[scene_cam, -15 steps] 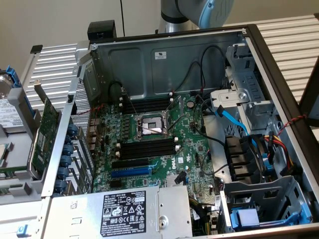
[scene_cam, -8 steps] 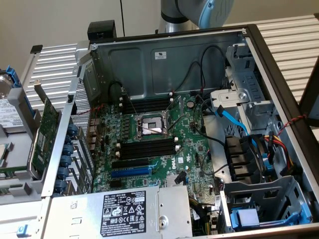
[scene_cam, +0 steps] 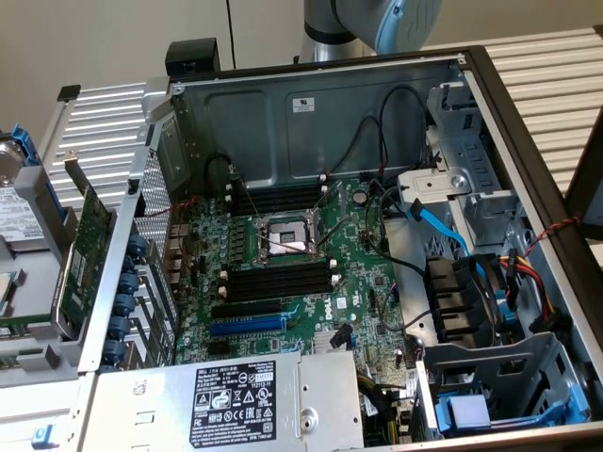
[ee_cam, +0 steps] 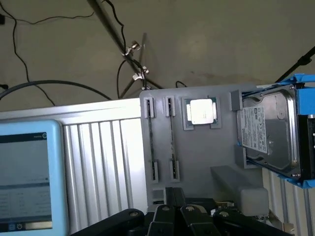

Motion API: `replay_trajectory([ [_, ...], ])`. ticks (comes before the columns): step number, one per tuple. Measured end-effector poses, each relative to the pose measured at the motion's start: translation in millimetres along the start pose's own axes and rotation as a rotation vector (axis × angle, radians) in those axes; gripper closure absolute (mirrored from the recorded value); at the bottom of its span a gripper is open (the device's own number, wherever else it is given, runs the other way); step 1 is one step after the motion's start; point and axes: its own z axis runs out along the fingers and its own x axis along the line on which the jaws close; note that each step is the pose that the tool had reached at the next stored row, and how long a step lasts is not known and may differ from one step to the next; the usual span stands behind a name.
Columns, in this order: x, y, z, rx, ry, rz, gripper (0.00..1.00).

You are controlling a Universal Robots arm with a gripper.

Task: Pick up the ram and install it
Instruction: 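Pick up the ram and move it above insertion slot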

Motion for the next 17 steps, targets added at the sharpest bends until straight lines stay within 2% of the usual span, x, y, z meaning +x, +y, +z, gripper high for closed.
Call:
replay_trajectory([
  [5, 0.2, 1.4, 0.6, -0.0001, 0.0002, -0.005, 0.89],
  [6, 0.2, 1.5, 0.8, 0.0, 0.0002, -0.006, 0.83],
  [7, 0.2, 1.5, 1.1, 0.0001, 0.0001, -0.008, 0.83],
  [10, 1.0, 1.6, 1.9, 0.0003, 0.0, -0.012, 0.64],
  [12, 2.1, 1.5, 2.6, 0.0002, 0.0001, -0.015, 0.64],
  [13, 2.9, 1.5, 3.1, 0.0003, 0.0001, -0.016, 0.58],
  [17, 6.1, 1.6, 8.8, -0.0008, 0.0002, -0.022, 0.58],
])
